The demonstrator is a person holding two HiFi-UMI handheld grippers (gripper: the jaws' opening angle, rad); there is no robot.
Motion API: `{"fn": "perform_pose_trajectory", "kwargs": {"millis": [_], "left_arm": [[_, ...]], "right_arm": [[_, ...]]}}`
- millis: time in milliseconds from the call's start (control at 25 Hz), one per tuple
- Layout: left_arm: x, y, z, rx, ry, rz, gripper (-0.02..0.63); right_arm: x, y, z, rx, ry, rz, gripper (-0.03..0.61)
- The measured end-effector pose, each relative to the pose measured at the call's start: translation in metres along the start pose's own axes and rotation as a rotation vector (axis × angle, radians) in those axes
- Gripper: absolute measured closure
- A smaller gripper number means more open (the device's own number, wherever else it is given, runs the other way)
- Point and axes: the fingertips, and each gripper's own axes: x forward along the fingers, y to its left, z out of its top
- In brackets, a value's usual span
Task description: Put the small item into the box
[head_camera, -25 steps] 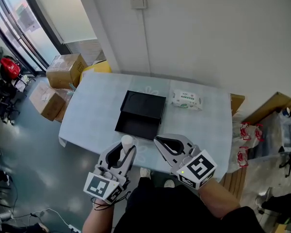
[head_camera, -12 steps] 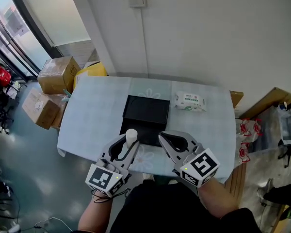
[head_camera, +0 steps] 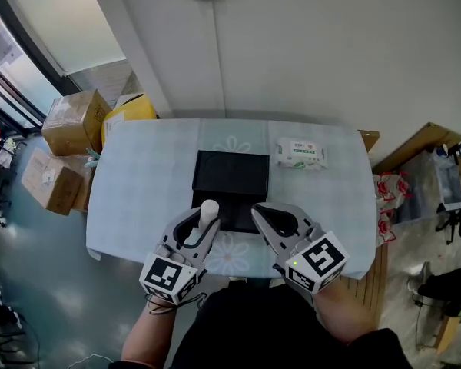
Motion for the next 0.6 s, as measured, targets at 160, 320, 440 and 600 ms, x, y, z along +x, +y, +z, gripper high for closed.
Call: {"fn": "perform_pose_trajectory", "kwargs": {"millis": [160,320,440,600], "left_arm": [[0.014,0.014,-0.023,0.024,0.063,-0.029,0.472],[0.029,0.022,-0.044,0.031,0.122,-0.066,0.472],[0.044,0.027,-0.063,0.096,0.176,-0.097,0.472],[0.06,0.028,-0.093,0.17,0.271,-0.146,0.472]], "right_arm": [[0.007,-0.007,-0.007,0.013,0.017,-0.039,0.569],[0.01,-0.016,-0.014,0.031,0.034,-0.082,0.569],[0.011,-0.026,-0.019,0.045,0.045,-0.111,0.569],[0.011,-0.039,-0.026,0.068,0.056,-0.149,0.569]]}}
